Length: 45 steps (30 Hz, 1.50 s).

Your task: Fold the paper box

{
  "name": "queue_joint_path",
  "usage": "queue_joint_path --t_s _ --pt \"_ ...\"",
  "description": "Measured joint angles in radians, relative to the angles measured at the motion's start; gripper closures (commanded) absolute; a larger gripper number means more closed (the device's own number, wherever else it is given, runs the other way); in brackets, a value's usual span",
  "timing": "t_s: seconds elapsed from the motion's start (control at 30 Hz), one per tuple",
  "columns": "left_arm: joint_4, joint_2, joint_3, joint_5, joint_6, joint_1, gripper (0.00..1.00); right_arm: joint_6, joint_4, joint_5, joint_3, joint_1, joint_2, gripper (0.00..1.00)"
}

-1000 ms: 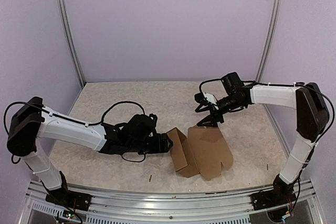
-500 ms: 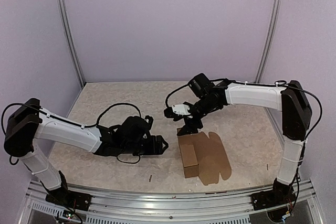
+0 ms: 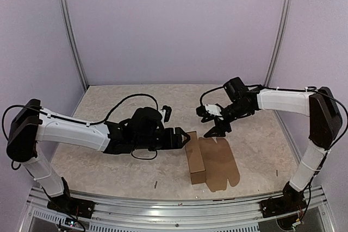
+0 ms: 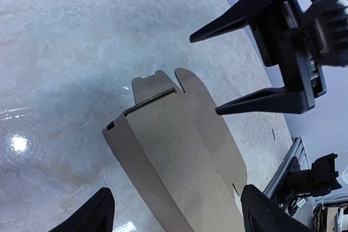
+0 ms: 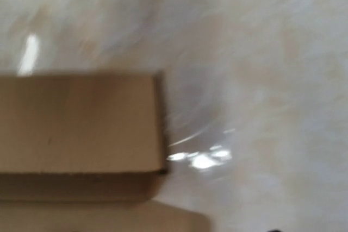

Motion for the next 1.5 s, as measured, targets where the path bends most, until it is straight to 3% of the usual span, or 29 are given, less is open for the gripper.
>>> queue_joint_path --t_s 0.23,0.57,0.9,1.1,1.37,1.5 --pt "0.040 0.088 0.026 0.108 -0.007 0.035 0.20 0.009 0.132 -0.065 -0.098 0.000 0.130 0.31" --pt "0.172 0.152 0.002 0.280 -0.035 0.118 0.22 0.057 0.337 -0.224 -0.124 0.022 0.176 0.38" --pt "0.296 0.208 -0.029 0.411 -0.053 0.184 0.23 0.130 0.410 -0.312 -0.122 0.051 0.273 0.70" --pt "0.362 0.224 -0.060 0.443 -0.069 0.191 0.24 0.232 0.507 -0.367 -0.130 0.055 0.273 0.82" --pt "0.461 0.225 -0.145 0.441 -0.084 0.193 0.24 0.376 0.657 -0.365 -0.196 0.076 0.272 0.73" --pt "0.519 0.225 -0.170 0.441 -0.101 0.193 0.25 0.397 0.681 -0.341 -0.197 0.100 0.272 0.76"
